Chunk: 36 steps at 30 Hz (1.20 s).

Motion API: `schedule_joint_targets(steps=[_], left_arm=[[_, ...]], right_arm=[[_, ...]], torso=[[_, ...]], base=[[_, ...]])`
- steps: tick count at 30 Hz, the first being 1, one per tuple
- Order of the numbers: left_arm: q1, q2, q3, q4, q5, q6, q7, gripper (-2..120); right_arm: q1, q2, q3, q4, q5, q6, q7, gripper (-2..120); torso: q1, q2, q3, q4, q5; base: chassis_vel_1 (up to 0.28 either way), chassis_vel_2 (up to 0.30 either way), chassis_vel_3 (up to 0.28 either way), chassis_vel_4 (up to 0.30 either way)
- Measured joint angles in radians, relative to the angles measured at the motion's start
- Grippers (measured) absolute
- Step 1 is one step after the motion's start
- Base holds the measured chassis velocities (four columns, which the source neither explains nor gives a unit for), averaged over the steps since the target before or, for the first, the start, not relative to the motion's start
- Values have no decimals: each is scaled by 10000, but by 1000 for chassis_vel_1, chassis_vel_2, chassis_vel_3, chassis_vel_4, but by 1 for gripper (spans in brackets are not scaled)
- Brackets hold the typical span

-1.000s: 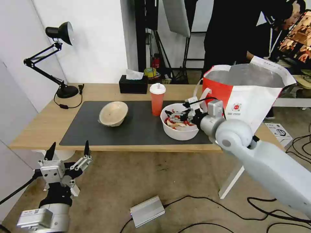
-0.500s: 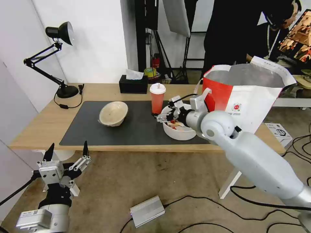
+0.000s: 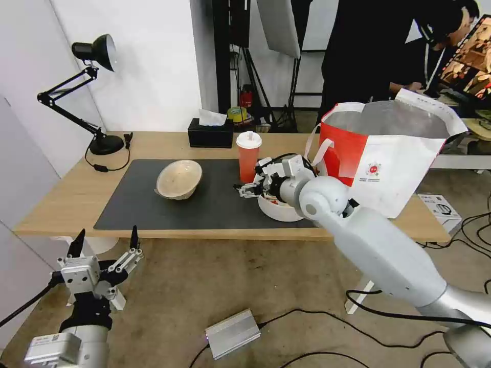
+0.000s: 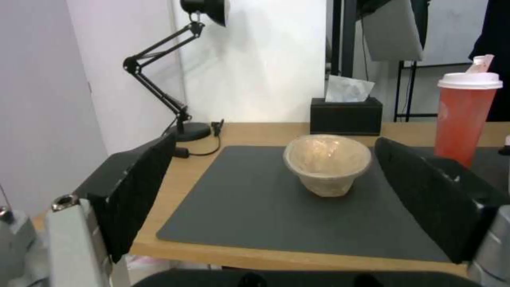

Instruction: Pick up the trash from the table and place it into the takeout bag.

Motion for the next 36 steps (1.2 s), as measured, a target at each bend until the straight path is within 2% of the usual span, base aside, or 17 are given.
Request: schedule_joint_targets(steps=[18,27,36], left_arm=[[3,38,51,0,21,29,2,100],[-29,17,62,0,7,30,2,100],[-58,-72,194,0,14,68,2,100]], right_arm=[[-411,343,8,-122,74,28,794,100],[-595,499,-89,-318,132,38,1694,100],[-763,496,-71,-250,162,50,1863,100]], torso=[[0,0,0,0,1],[0,0,-1,0,1],[0,1,0,0,1]], base=[[0,0,0,0],[0,0,0,0],[0,0,0,0]])
